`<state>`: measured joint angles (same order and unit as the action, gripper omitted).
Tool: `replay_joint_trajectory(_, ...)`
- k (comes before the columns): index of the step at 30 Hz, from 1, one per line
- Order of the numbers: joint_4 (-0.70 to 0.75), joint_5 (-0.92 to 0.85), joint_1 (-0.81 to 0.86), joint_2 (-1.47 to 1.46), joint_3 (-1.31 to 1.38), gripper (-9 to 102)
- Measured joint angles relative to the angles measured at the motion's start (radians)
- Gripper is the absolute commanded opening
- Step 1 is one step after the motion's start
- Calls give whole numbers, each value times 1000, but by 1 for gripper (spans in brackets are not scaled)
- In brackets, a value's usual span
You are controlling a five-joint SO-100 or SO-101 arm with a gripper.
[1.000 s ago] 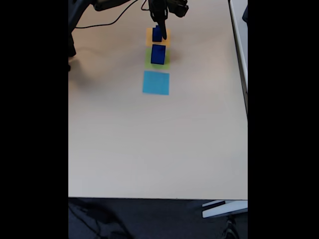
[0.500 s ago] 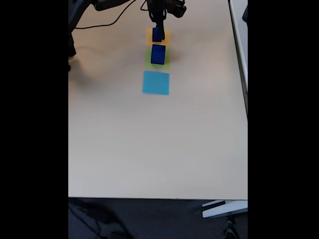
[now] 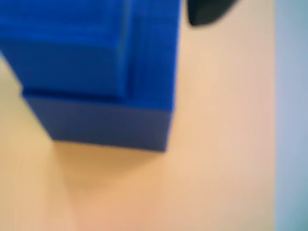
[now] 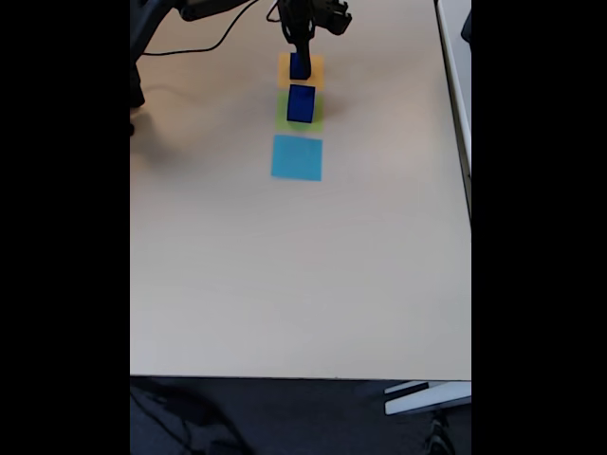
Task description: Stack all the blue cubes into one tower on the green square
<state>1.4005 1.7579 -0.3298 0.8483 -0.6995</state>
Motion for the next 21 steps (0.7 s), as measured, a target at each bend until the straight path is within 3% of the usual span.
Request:
replay_joint_trajectory(8, 2, -6, 6, -17, 0, 34)
replay_joint_trajectory(21, 2, -12, 18, -18, 0, 9)
